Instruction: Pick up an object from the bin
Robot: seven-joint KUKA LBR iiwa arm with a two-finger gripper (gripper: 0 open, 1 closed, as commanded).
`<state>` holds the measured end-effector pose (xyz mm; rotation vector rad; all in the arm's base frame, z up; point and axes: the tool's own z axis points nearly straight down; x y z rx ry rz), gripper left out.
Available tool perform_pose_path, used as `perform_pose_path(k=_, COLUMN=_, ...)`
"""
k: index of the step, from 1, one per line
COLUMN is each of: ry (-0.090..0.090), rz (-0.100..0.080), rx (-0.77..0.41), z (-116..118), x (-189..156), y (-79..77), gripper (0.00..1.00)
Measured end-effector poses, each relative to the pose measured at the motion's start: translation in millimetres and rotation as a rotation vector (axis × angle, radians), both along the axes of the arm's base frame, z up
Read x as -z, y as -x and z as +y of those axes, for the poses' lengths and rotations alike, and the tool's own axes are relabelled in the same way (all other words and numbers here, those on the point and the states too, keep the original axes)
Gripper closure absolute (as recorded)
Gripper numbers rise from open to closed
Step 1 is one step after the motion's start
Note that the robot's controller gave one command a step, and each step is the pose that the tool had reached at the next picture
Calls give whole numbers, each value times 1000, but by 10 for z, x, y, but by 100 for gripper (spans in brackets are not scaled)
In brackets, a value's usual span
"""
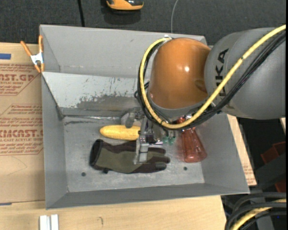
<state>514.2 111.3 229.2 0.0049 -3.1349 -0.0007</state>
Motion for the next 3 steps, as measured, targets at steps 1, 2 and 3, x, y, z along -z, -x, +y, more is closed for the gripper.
perform_pose_path(k=1, ry=-1, rz=-8, rx=2, z=-6, x=-44, y=-16, gripper=0)
perform_pose_path(k=2, ry=-2, rz=-15, rx=37, z=-45, x=473, y=-170, gripper=0)
perform_pose_path(k=3, ry=-1, rz=-7, rx=-35, z=-353, x=963, y=-173, gripper=100)
